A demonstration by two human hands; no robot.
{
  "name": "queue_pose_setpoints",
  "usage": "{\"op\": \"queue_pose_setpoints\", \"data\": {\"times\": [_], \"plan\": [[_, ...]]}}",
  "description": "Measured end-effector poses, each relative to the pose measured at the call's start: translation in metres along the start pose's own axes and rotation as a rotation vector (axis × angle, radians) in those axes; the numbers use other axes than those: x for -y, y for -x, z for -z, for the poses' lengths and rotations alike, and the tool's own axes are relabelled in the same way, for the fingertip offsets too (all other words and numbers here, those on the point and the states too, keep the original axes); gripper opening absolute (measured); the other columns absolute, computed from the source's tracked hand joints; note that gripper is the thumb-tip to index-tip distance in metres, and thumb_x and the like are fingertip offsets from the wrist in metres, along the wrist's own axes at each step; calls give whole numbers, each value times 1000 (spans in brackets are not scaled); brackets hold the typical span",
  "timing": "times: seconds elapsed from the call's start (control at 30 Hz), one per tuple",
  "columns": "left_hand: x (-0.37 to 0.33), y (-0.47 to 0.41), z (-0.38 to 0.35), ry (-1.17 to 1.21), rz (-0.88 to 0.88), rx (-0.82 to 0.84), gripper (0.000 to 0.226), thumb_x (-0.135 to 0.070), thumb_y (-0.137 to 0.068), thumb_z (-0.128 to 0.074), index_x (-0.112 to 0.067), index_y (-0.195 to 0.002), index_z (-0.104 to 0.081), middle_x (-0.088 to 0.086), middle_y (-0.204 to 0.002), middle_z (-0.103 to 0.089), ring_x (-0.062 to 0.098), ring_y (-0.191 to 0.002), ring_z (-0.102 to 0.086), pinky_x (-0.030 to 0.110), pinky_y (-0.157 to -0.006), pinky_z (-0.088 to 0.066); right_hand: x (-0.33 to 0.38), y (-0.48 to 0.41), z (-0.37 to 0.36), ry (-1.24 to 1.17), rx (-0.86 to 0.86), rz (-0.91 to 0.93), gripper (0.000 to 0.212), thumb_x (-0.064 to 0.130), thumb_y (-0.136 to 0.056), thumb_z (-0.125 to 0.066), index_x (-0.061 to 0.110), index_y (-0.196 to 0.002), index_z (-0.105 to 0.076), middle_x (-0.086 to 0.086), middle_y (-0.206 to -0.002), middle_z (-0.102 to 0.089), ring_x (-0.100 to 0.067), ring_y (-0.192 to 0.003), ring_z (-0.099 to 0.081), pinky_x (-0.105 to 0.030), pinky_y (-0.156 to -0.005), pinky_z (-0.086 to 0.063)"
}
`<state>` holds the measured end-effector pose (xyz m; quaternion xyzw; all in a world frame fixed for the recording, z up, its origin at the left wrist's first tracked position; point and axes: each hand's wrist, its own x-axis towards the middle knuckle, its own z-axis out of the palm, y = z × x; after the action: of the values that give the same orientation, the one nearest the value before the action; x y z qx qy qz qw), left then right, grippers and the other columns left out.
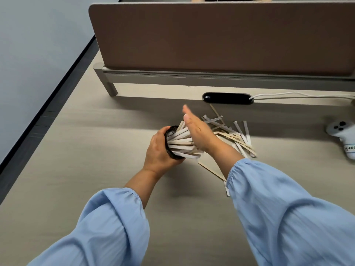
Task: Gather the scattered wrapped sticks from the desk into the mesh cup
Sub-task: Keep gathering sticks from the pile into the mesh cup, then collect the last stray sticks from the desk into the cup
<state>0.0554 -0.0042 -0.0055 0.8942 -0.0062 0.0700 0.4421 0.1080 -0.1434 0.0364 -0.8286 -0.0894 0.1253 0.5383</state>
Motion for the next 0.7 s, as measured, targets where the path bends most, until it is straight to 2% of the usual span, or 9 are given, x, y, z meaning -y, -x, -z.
{"op": "queue_pose_setpoints", "data": {"times": [0.1,0.2,0.3,0.33,0.4,0.5,0.57,0.6,0.7], "plan": [[-1,-5,-5,-21,-25,23,92,-52,-48,-66,-11,-127,-42,7,-123,-56,25,-112,-53,38,-98,-42,-10,-3,9,34,-69,-22,47,25,-103,-26,10,-148,-25,-3,-157,-23,-13,-147,-17,-25,-119,-10],[0,-9,-12,-13,-13,50,91,-51,-47,-68,-16,-127,-41,4,-123,-56,23,-113,-53,41,-97,-43,-13,-4,15,-79,69,-68,49,30,-103,-24,11,-148,-22,-2,-157,-22,-13,-146,-18,-28,-121,-11],[1,-10,-16,62,76,-13,92,-50,-46,-71,-20,-127,-39,2,-123,-55,18,-112,-54,37,-98,-44,-19,-8,31,-238,-206,-94,47,25,-99,-27,12,-144,-34,-5,-152,-36,-17,-140,-33,-35,-119,-23],[2,-12,-17,74,93,-41,93,-49,-46,-72,-19,-127,-38,3,-123,-55,18,-112,-54,37,-98,-44,-23,-9,38,-176,-283,-138,43,19,-99,-30,12,-140,-41,-6,-147,-42,-19,-136,-39,-35,-116,-29],[3,-16,-22,85,103,-80,95,-49,-47,-75,-17,-127,-36,5,-123,-54,21,-113,-53,41,-97,-44,-36,-6,48,46,-305,-295,35,10,-96,-37,11,-126,-54,-11,-134,-55,-24,-123,-51,-32,-103,-39],[-1,-20,-30,90,103,-107,98,-52,-46,-77,-17,-127,-34,8,-121,-55,24,-112,-54,46,-96,-44,-61,9,56,371,-152,-558,8,19,-87,-56,13,-83,-61,-15,-99,-68,-30,-96,-61,-27,-72,-41],[-5,-21,-37,94,95,-120,98,-53,-46,-75,-15,-127,-34,9,-121,-55,25,-112,-54,46,-97,-44,-71,22,59,579,42,-656,40,42,-76,-71,10,-65,-50,-11,-72,-60,-29,-77,-58,-28,-57,-37],[-7,-21,-39,98,92,-126,99,-53,-46,-75,-13,-127,-35,9,-122,-55,25,-112,-53,45,-97,-44,-72,29,58,654,109,-677,48,52,-69,-74,10,-68,-51,-9,-73,-57,-27,-77,-56,-29,-58,-38],[-10,-20,-47,105,90,-139,100,-53,-45,-73,-10,-127,-36,11,-122,-54,26,-112,-53,44,-98,-44,-81,49,50,762,145,-636,76,55,-56,-81,9,-110,-53,-11,-114,-55,-30,-110,-53,-34,-87,-45]]}}
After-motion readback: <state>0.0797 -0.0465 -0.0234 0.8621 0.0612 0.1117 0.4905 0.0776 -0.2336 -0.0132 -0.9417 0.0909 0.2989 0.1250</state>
